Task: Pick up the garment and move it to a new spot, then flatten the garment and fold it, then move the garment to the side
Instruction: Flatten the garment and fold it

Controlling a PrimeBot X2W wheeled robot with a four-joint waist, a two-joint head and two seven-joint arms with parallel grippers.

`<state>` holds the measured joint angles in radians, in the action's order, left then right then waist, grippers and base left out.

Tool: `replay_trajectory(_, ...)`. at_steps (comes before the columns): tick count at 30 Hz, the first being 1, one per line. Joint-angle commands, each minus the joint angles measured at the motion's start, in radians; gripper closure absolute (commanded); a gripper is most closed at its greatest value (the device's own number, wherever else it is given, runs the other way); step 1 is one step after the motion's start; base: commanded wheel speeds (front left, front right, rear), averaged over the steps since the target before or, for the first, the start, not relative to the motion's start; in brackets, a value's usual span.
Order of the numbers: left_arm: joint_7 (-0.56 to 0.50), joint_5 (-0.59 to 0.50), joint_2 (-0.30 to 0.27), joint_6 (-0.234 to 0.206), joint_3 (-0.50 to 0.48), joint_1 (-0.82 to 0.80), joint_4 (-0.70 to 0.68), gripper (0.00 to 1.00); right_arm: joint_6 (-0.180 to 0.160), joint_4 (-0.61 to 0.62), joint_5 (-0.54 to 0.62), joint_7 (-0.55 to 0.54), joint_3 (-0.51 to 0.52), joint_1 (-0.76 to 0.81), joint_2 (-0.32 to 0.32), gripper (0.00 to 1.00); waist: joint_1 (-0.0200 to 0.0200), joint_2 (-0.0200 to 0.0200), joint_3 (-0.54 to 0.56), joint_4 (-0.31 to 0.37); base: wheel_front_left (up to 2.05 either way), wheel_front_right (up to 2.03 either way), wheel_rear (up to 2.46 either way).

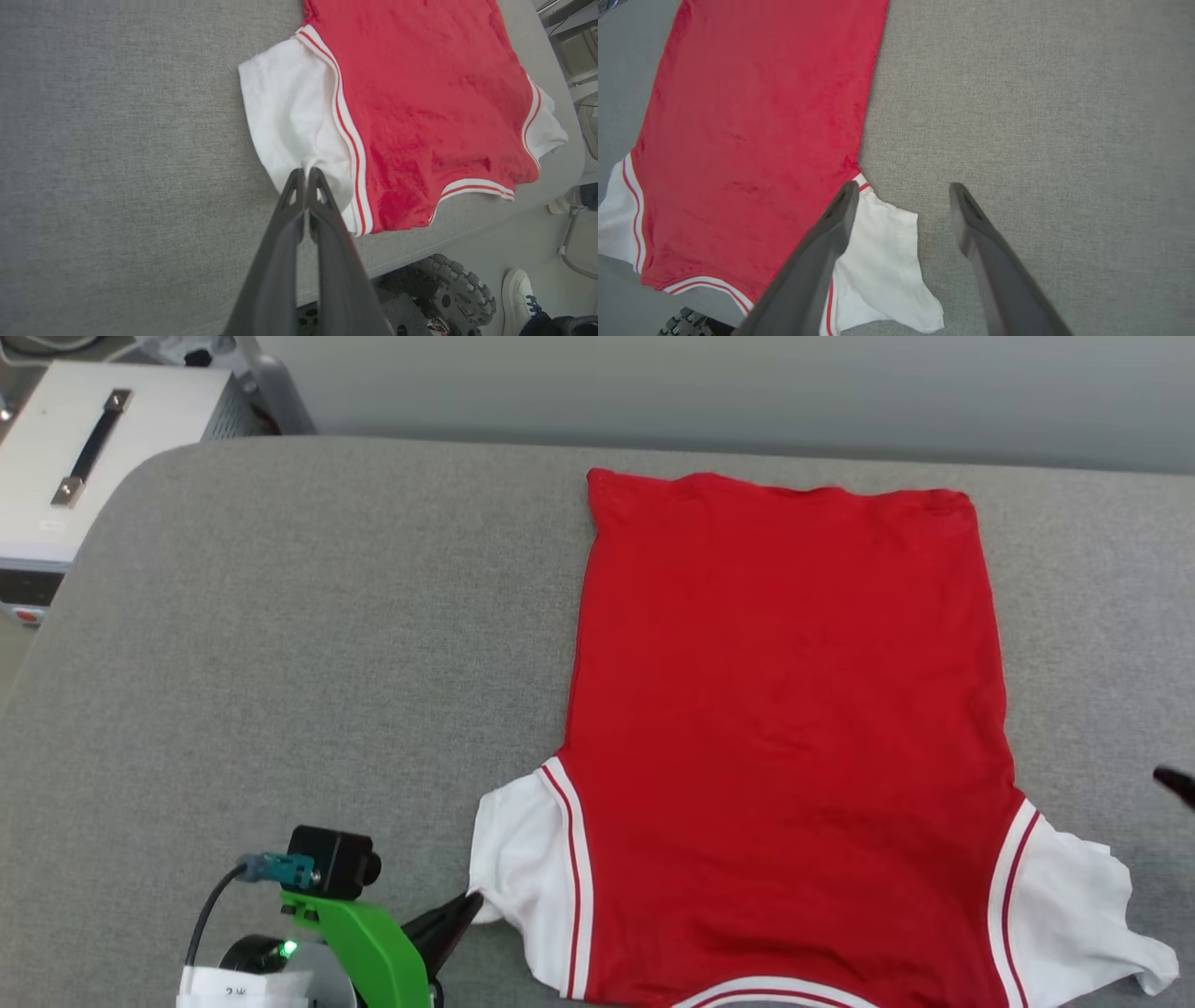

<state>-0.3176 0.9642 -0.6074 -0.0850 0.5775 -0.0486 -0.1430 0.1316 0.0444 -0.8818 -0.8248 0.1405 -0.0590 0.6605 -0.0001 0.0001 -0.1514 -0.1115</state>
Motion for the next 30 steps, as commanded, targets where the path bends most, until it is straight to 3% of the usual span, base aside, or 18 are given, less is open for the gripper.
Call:
replay_trajectory(1, -0.014, -0.007, -0.007, -0.013, -0.002, -0.026, -0.033, 1.0, -0.001, 0.014, 0.013, -0.05, 0.019, -0.067, -0.021, 0.0, 0.0001, -0.0001, -0.118, -0.04, 0.0, 0.0, 0.0)
replay_trajectory(9, -0.064, -0.039, -0.015, -0.028, 0.015, -0.089, -0.176, 1.0, -0.001, -0.047, 0.165, -0.379, 0.082, -0.46, -0.12, 0.0, 0.0001, -0.0001, -0.308, -0.13, 0.0, 0.0, 0.0)
replay_trajectory(13, -0.068, -0.059, 0.002, -0.024, 0.029, -0.123, -0.206, 1.0, -0.001, -0.119, 0.283, -0.488, 0.103, -0.649, -0.141, 0.0, 0.0001, -0.0001, -0.377, -0.18, 0.0, 0.0, 0.0)
replay_trajectory(21, -0.051, -0.079, 0.028, -0.009, 0.046, -0.152, -0.215, 1.0, -0.001, -0.286, 0.456, -0.533, 0.11, -0.914, -0.14, 0.0, 0.0001, -0.0001, -0.463, -0.248, 0.0, 0.0, 0.0)
replay_trajectory(30, -0.027, -0.078, 0.062, 0.014, 0.057, -0.174, -0.189, 1.0, -0.001, -0.413, 0.568, -0.51, 0.073, -1.057, -0.123, 0.0, 0.0001, -0.0001, -0.512, -0.279, 0.0, 0.0, 0.0)
